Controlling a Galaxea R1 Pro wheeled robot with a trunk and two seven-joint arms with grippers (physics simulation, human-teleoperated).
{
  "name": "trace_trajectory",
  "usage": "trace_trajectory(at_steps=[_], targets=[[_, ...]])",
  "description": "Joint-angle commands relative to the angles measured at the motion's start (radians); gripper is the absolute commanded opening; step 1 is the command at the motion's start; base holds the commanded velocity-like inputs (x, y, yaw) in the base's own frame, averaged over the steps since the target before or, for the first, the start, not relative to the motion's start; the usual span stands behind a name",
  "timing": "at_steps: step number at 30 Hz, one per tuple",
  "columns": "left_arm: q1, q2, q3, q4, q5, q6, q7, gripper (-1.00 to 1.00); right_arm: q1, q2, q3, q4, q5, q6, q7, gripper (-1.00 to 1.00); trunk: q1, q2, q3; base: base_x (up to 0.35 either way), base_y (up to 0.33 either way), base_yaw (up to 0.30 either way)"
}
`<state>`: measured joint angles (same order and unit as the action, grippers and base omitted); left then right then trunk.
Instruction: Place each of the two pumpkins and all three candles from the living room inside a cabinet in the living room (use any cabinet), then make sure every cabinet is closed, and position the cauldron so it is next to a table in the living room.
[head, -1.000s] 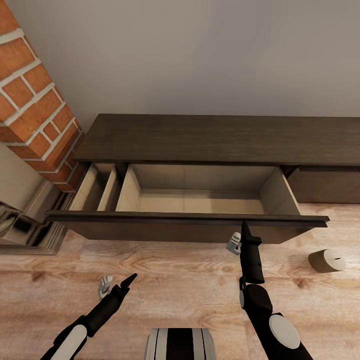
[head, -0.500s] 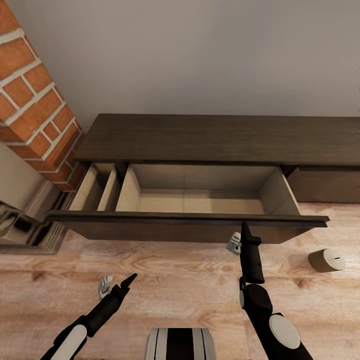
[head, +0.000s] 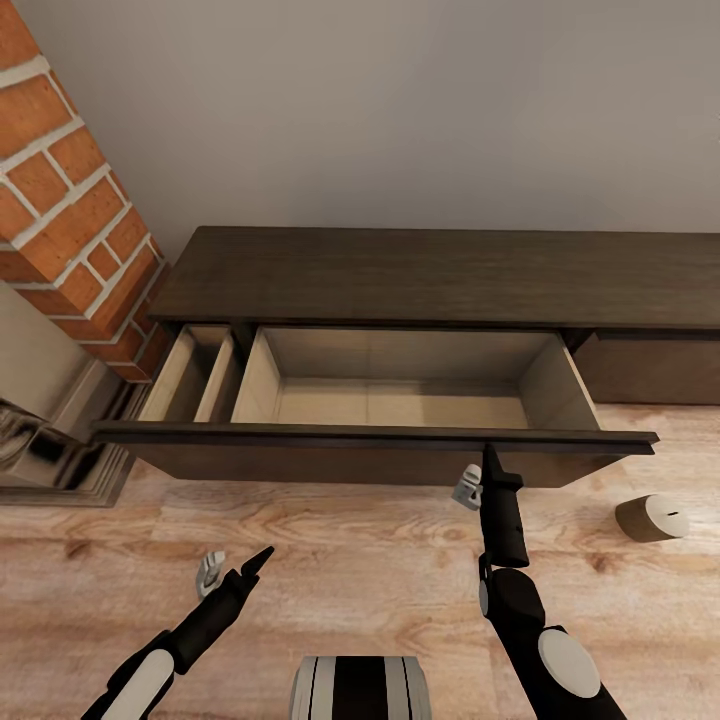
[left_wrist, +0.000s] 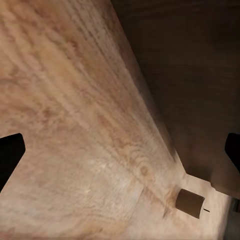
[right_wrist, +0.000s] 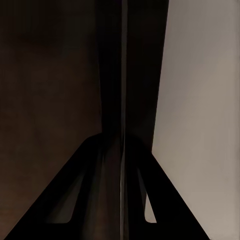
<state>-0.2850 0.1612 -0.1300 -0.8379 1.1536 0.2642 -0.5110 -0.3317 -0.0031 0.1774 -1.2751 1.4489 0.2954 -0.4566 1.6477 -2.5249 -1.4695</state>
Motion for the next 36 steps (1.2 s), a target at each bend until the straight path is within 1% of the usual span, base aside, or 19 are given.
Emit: trace_trajectory(at_steps=[1, 36], targets=[[0.000, 0.000, 0.000, 0.000, 0.000, 0.000, 0.000, 1.00, 0.000, 0.000, 0.008, 0.036, 0.002, -0.004, 0.004, -1.00, 0.000, 0.000, 0.000, 0.000, 0.000, 0.000], [0.000, 0.000, 0.000, -0.001, 0.000, 0.000, 0.000, 1.00, 0.000, -0.002, 0.008, 0.053, 0.002, -0.006, 0.004, -1.00, 0.000, 0.000, 0.000, -0.006, 0.000, 0.000]])
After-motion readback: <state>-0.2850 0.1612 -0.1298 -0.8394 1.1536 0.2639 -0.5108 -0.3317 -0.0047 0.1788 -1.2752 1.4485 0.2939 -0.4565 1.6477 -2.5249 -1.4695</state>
